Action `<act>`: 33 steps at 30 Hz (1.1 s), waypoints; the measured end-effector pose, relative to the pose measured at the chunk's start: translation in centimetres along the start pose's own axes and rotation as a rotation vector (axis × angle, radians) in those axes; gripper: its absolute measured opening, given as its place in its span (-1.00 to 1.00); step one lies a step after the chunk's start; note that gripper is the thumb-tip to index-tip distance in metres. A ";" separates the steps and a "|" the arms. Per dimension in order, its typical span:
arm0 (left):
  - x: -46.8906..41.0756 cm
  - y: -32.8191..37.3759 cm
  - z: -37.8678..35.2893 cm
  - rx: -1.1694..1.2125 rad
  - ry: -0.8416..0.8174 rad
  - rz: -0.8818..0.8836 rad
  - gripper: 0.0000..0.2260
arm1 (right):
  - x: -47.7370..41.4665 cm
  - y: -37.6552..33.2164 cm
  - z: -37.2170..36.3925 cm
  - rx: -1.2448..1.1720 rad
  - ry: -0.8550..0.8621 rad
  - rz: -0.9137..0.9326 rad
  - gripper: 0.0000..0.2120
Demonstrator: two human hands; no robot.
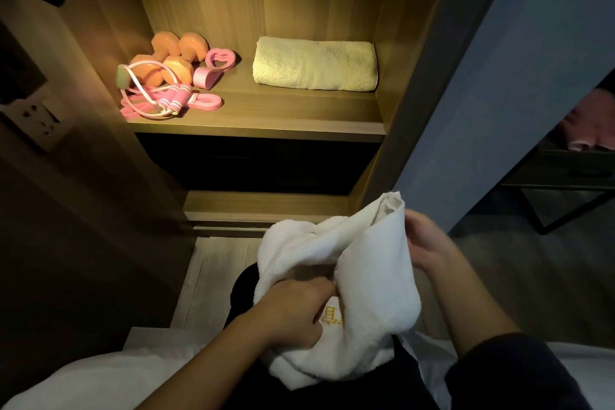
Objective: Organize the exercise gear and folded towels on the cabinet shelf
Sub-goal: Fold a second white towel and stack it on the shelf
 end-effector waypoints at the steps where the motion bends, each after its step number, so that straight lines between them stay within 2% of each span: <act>1: 0.0 0.0 -0.1 0.011 -0.002 0.003 -0.61 | 0.2 -0.6 0.1 0.005 -0.024 -0.030 -0.77; 3: 0.0 0.1 -0.1 0.033 -0.002 0.017 -0.62 | 0.4 -2.2 0.5 0.088 0.028 -0.093 -0.69; 5: -0.1 0.3 0.1 0.054 -0.005 0.036 -0.65 | 0.7 -3.5 -0.2 0.292 0.072 -0.095 -0.78; 7: 0.0 1.0 0.6 0.262 0.053 0.082 -0.68 | 0.6 -4.1 -0.9 0.446 0.107 -0.060 -0.82; 9: 0.5 2.3 1.5 0.606 0.289 0.129 -0.68 | 0.7 -4.3 -1.9 0.500 0.102 -0.045 -0.80; 11: 1.3 3.5 2.3 0.731 0.582 0.112 -0.76 | 0.6 -4.0 -2.6 0.531 0.092 -0.025 -0.79; 13: 1.8 5.1 3.2 0.591 0.784 -0.014 -0.82 | 0.2 -3.4 -2.8 0.560 0.088 0.006 -0.80; 14: 1.8 5.7 3.5 0.429 0.818 -0.095 -0.75 | 0.0 -3.2 -2.9 0.559 0.091 0.020 -0.81; 16: 0.7 6.6 3.3 0.080 0.739 -0.244 -0.63 | -0.2 -3.1 -2.9 0.549 0.082 0.034 -0.79; 18: -0.7 6.8 2.7 -0.034 0.554 -0.250 -0.60 | -0.4 -3.1 -2.7 0.538 0.071 0.018 -0.76; 21: -2.4 6.7 1.2 0.052 0.310 -0.220 -0.58 | -0.8 -2.2 -1.8 0.509 0.146 0.024 -0.70; 25: -3.3 5.8 0.6 0.262 0.152 -0.229 -0.60 | -3.1 1.1 -0.7 0.521 0.339 0.087 -0.69; 27: -2.6 4.2 1.0 0.402 0.129 -0.170 -0.63 | -4.1 2.4 -0.3 0.455 0.437 0.061 -0.66; 30: -1.0 1.0 1.6 0.341 0.187 -0.025 -0.72 | -4.8 3.7 0.0 0.435 0.491 0.051 -0.66; 33: 0.0 -0.5 1.4 0.140 0.065 0.042 -0.71 | -4.8 5.1 -0.5 0.517 0.466 0.238 -0.67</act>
Point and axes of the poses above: each hand's wrist, its own x-axis away from the middle knuckle, its own z-axis out of the back of the hand, y = z × x, the point moved 2 cm from there along -x, towards the middle knuckle, and after that the axes turned 5 degrees about -y, right-handed, at the moved point
